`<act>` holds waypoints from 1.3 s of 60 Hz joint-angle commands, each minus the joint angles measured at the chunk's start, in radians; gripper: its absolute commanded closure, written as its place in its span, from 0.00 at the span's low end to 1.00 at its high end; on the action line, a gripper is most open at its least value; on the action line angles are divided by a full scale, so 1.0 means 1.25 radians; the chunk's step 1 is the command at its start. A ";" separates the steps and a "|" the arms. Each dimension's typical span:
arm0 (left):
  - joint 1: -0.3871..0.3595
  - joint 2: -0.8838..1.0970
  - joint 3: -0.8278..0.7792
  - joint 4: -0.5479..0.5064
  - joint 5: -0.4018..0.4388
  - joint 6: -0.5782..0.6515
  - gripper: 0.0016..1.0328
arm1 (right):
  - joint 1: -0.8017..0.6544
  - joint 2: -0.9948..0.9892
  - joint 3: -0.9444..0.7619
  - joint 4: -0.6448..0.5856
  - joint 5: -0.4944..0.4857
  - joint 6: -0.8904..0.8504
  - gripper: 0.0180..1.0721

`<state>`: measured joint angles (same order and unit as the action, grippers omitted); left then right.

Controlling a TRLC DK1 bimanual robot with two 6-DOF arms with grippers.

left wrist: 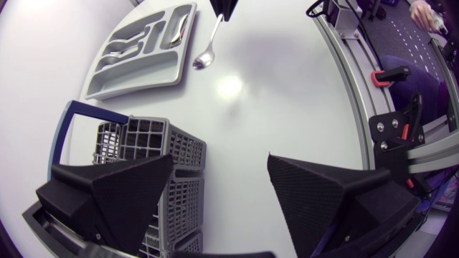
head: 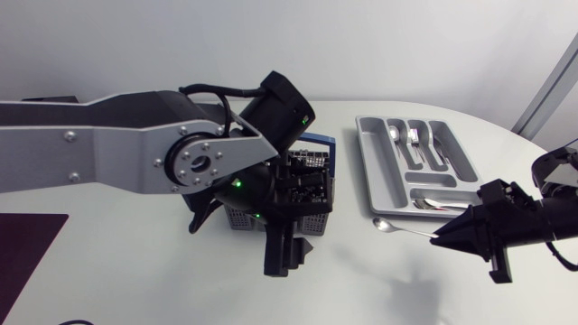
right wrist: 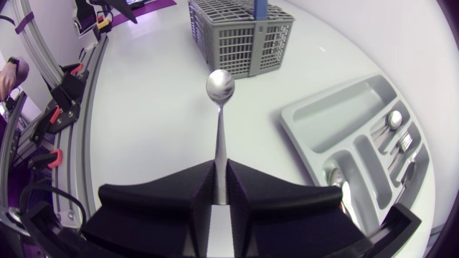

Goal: Unload the cutlery basket into the drawer organizer.

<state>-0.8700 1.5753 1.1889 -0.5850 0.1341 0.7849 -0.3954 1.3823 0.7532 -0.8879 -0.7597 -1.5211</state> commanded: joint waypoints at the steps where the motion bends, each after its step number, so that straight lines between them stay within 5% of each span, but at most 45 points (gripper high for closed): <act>1: 0.011 -0.027 -0.004 0.002 0.008 -0.009 0.05 | -0.057 0.094 0.069 -0.043 -0.012 -0.127 0.93; 21: 0.026 -0.042 -0.015 0.003 0.008 -0.006 0.05 | -0.162 0.370 0.320 -0.112 -0.016 -0.223 0.93; 54: 0.033 -0.045 -0.012 0.011 0.008 -0.008 0.05 | -0.167 0.545 0.506 -0.068 0.083 -0.227 0.93; 60: 0.032 -0.045 -0.014 0.013 0.008 -0.009 0.05 | -0.150 0.546 0.492 -0.031 0.094 -0.202 0.63; 64: 0.030 -0.047 -0.014 0.011 0.008 -0.011 0.05 | -0.133 0.537 0.475 0.006 0.102 -0.175 0.18; 66: 0.028 -0.050 -0.014 0.011 0.008 -0.012 0.05 | -0.129 0.530 0.468 0.028 0.101 -0.154 0.05; 78: 0.032 -0.092 -0.033 0.011 0.008 -0.013 0.05 | -0.129 0.454 0.425 0.056 0.073 -0.129 0.04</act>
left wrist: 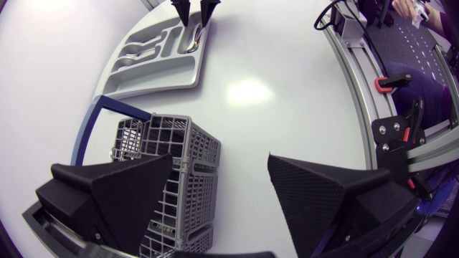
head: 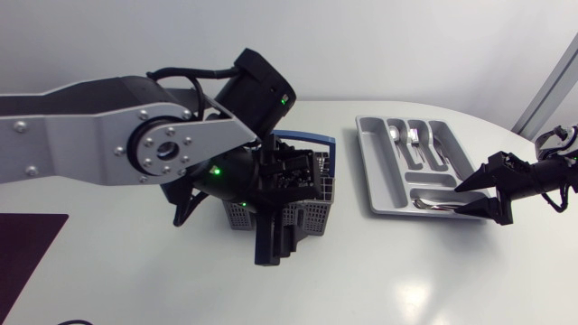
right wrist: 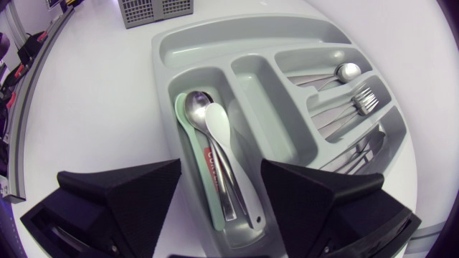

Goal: Unload the cutlery basket into the drawer organizer.

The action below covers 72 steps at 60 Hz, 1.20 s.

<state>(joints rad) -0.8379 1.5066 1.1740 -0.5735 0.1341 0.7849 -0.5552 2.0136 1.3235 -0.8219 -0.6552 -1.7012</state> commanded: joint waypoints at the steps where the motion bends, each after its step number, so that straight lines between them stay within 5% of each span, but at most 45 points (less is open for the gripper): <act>1: 0.006 -0.044 -0.024 0.002 0.008 -0.014 0.05 | -0.001 -0.061 -0.038 0.003 -0.013 0.015 0.04; 26: 0.129 -0.156 -0.142 -0.001 0.006 -0.002 0.05 | 0.124 -0.288 -0.158 0.007 -0.116 0.201 0.05; 40: 0.216 -0.165 -0.218 0.033 0.007 -0.004 0.07 | 0.299 -0.357 -0.206 0.156 -0.118 0.472 0.08; 55: 0.265 -0.173 -0.327 0.123 0.007 0.005 0.10 | 0.463 -0.347 -0.192 0.327 -0.026 0.718 0.09; 62: 0.279 -0.173 -0.349 0.129 0.007 0.007 0.28 | 0.493 -0.303 -0.146 0.337 -0.008 0.755 0.23; 72: 0.285 -0.155 -0.382 0.175 0.007 0.011 0.72 | 0.520 -0.261 -0.107 0.401 0.017 0.842 0.72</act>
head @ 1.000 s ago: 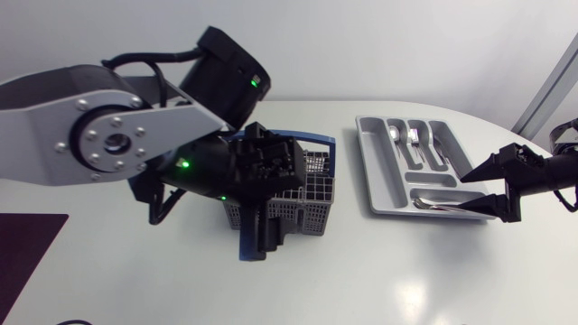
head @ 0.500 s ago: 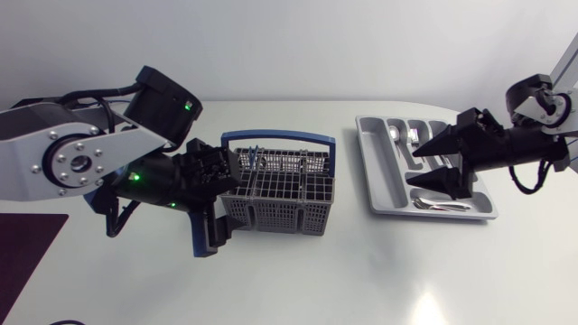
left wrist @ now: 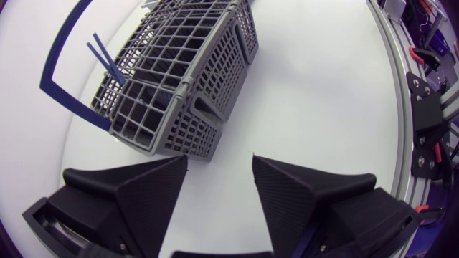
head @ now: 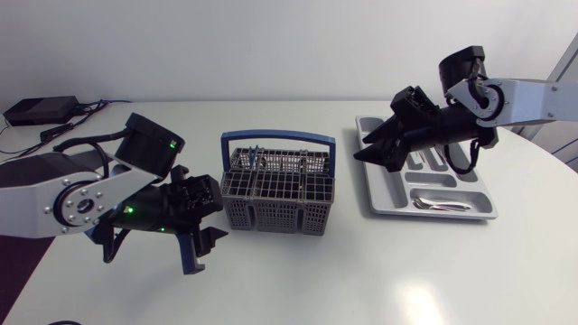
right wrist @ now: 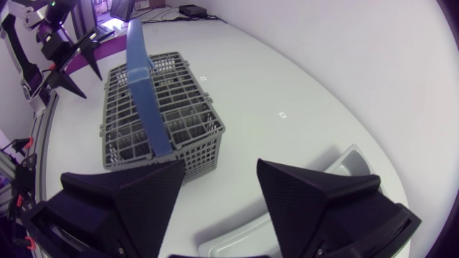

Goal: Unload the cutlery basket into the drawer organizer.

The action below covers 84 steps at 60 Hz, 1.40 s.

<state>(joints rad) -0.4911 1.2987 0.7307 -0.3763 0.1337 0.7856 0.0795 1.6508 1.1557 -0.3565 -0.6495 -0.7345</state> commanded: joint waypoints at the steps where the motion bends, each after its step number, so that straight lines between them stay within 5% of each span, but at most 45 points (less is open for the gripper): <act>1: 0.008 0.015 -0.029 0.022 0.007 0.011 0.76 | 0.019 0.034 0.031 0.036 0.020 0.073 0.76; 5: 0.010 0.040 -0.031 0.047 0.008 0.015 0.83 | 0.026 0.053 0.050 0.056 0.026 0.103 0.89; 26: 0.030 0.155 -0.024 0.160 0.010 0.035 0.83 | 0.077 0.118 0.108 0.058 -0.008 0.151 0.89; 43: 0.089 0.210 -0.004 0.250 0.010 0.056 0.83 | 0.130 0.018 0.027 0.016 -0.038 0.132 0.90; 68: 0.139 0.279 0.082 0.285 0.016 0.057 0.83 | 0.160 -0.119 -0.101 -0.011 0.029 0.135 0.91; 84: 0.190 0.074 0.100 0.231 0.077 0.016 0.83 | 0.103 -0.226 -0.151 -0.008 0.040 0.156 0.91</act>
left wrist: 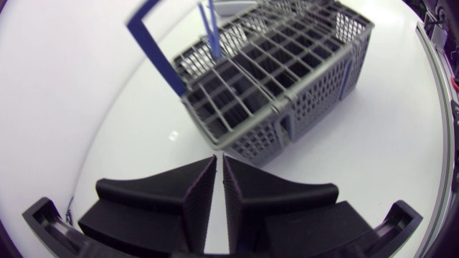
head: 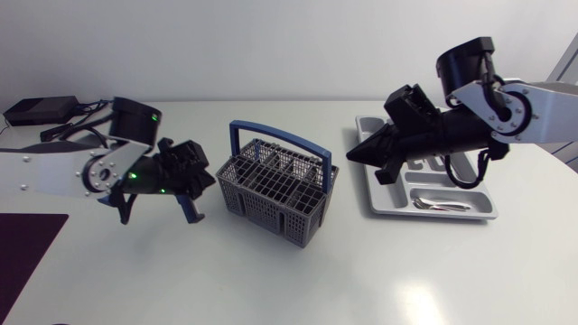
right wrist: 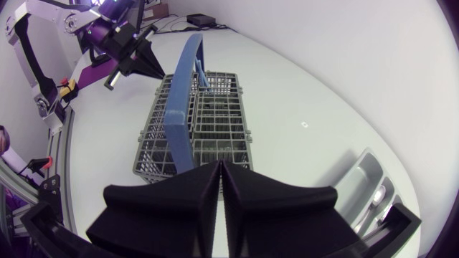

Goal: Unload the cutlery basket into the drawer organizer.

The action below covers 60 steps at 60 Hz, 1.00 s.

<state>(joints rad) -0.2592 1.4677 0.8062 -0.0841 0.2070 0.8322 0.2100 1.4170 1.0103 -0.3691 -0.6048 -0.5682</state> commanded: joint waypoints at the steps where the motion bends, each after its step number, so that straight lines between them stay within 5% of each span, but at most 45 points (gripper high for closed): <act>1: 0.001 -0.065 0.042 -0.003 0.021 -0.031 0.83 | -0.001 -0.050 -0.044 0.002 0.008 0.024 0.91; 20: -0.029 0.043 0.104 0.046 0.023 -0.112 0.83 | 0.091 -0.143 -0.137 -0.025 0.026 0.043 0.92; 30: -0.033 0.086 0.133 0.050 0.034 -0.133 0.83 | 0.183 -0.073 -0.162 0.083 0.081 0.090 0.92; 45: -0.054 0.146 0.149 0.053 0.038 -0.141 0.83 | 0.199 0.084 -0.135 0.147 0.127 0.083 0.92; 60: -0.054 0.151 0.160 0.040 0.038 -0.142 0.83 | 0.196 -0.022 -0.162 0.136 0.122 0.082 0.92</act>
<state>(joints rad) -0.3241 1.6466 0.9791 -0.0231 0.2497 0.6754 0.4564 1.4609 0.8387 -0.1825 -0.4614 -0.4782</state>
